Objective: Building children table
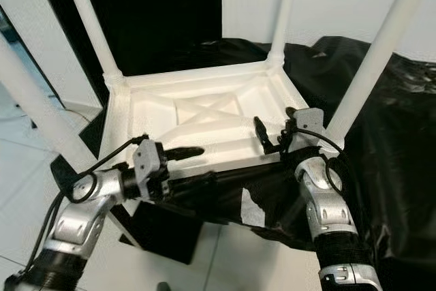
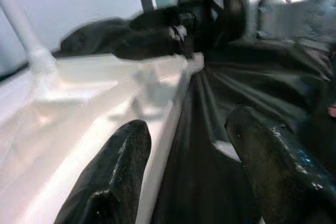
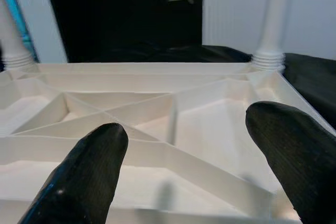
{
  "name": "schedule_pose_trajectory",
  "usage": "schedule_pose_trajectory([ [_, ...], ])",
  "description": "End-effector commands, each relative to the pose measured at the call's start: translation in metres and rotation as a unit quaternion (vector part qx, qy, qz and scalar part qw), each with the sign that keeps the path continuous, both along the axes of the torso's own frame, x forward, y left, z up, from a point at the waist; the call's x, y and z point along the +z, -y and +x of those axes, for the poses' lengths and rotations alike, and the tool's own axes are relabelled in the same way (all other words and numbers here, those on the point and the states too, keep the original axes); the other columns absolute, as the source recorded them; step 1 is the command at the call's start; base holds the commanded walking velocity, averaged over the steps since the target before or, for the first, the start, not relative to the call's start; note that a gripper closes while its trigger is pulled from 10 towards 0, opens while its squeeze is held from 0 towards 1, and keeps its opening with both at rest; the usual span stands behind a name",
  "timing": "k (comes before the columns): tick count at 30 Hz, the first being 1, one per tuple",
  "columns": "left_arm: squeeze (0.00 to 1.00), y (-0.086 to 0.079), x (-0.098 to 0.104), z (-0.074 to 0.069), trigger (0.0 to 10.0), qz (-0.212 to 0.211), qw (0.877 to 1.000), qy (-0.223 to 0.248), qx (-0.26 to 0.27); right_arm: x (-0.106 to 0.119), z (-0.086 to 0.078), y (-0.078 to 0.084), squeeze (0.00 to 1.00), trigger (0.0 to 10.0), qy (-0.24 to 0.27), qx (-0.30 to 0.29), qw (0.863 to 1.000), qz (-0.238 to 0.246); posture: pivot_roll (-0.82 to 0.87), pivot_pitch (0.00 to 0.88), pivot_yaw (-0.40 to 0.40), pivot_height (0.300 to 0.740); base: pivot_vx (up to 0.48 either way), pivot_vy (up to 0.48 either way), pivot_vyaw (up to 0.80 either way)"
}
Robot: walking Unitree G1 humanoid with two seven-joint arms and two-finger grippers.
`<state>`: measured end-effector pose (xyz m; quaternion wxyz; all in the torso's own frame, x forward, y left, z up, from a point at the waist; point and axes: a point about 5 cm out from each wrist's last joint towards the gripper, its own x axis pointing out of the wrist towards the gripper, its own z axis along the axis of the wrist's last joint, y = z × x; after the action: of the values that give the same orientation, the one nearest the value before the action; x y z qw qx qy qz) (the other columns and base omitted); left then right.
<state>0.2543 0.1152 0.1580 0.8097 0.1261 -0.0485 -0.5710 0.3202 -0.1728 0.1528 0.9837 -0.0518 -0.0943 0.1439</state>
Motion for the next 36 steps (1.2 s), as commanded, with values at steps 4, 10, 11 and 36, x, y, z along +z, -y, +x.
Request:
schedule_pose_trajectory([
  [4, 0.00, -0.024, 0.003, -0.027, 10.0, 0.003, 0.999, -0.052, -0.005, -0.011, 0.002, -0.012, 0.00, 10.0, -0.026, 0.044, 0.998, -0.021, 0.08, 0.000, -0.058, 0.740, 0.000, 0.000, 0.00],
  [10, 0.00, -0.048, 0.003, -0.050, 10.0, 0.034, 0.995, -0.090, -0.016, -0.018, 0.001, -0.014, 0.00, 10.0, -0.038, 0.058, 0.997, -0.028, 0.09, 0.000, -0.054, 0.740, 0.000, 0.000, 0.00],
  [11, 0.00, -0.048, 0.003, -0.050, 10.0, 0.034, 0.995, -0.090, -0.016, -0.018, 0.001, -0.014, 0.00, 10.0, -0.038, 0.058, 0.997, -0.028, 0.09, 0.000, -0.054, 0.740, 0.000, 0.000, 0.00],
  [36, 0.00, -0.237, -0.019, -0.034, 10.0, 0.151, 0.909, -0.219, 0.322, -0.035, -0.041, -0.027, 0.00, 10.0, -0.057, 0.079, 0.995, 0.013, 0.07, 0.000, -0.019, 0.740, 0.000, 0.000, 0.00],
])
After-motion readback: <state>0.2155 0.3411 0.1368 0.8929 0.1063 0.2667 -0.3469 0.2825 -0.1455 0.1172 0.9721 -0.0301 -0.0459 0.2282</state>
